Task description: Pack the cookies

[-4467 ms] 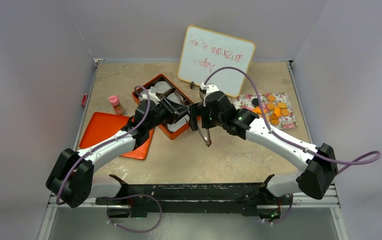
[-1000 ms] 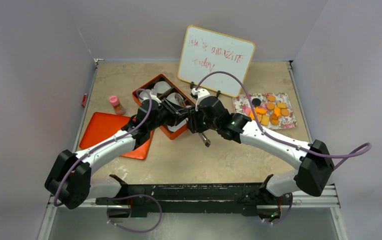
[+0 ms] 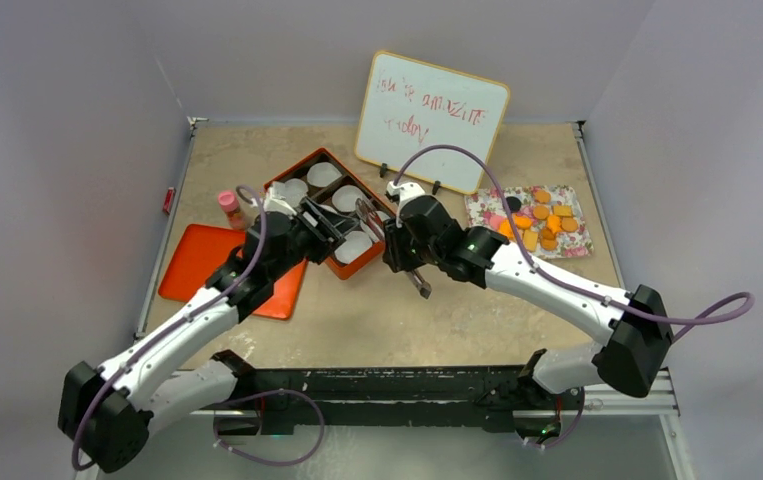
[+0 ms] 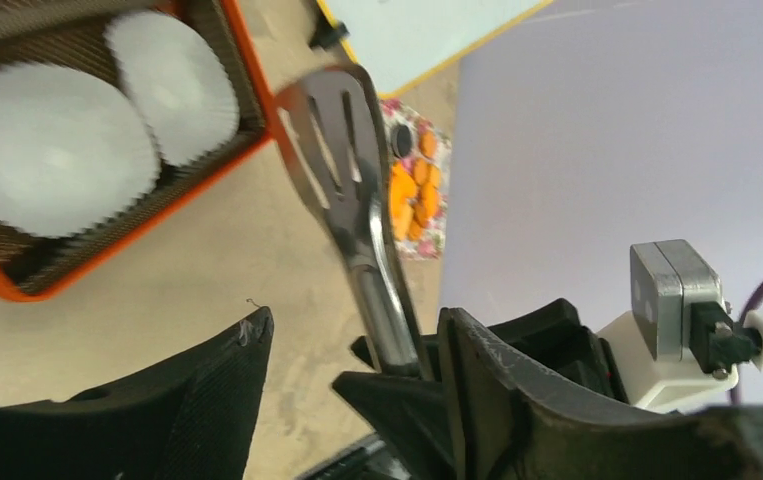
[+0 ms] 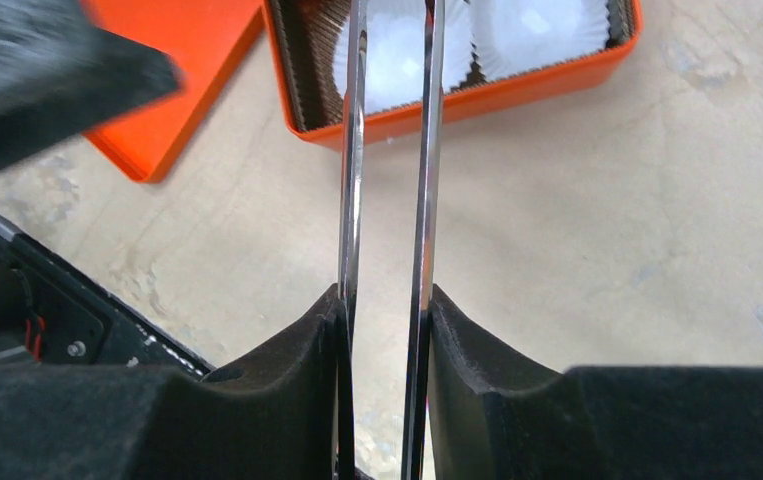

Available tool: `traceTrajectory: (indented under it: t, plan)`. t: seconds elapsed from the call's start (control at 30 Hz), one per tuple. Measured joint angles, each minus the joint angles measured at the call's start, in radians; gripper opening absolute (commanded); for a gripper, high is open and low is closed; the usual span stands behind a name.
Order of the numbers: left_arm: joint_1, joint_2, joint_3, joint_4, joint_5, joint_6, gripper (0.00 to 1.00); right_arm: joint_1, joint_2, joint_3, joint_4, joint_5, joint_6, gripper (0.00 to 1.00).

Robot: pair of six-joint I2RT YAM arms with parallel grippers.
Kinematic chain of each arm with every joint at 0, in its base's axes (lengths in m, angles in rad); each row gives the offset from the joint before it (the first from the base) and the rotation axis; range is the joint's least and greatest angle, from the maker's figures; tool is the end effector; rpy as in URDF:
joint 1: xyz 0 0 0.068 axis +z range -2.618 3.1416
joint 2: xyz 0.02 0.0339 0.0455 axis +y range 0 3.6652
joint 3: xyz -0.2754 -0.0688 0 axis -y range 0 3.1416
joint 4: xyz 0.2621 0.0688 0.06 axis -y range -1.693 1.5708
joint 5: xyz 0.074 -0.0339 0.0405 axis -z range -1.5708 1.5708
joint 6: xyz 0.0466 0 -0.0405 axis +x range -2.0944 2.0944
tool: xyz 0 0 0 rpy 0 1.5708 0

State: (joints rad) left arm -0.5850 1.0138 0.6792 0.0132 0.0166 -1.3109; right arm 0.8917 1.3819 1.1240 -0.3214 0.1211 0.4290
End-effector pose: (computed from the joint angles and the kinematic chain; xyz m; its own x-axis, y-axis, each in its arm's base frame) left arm 0.2131 -0.1421 0.2798 -0.6140 -0.7524 -0.2388 -0.1093 0.3806 -0.9183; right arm 0.2165 0.2592 0.3093 -0.6076 -0.0953 -0.7885 -0.5017 0.8157 0.2880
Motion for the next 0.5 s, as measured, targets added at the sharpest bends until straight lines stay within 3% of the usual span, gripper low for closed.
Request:
traceTrajectory:
  t: [0.23, 0.5]
  plan:
    - [0.0, -0.249, 0.032, -0.296, -0.219, 0.283, 0.76, 0.0, -0.023, 0.014, -0.129, 0.07, -0.002, 0.41]
    - [0.001, -0.484, 0.037, -0.51, -0.513, 0.57, 0.81, -0.057, -0.045, 0.023, -0.293, 0.15, -0.01, 0.42]
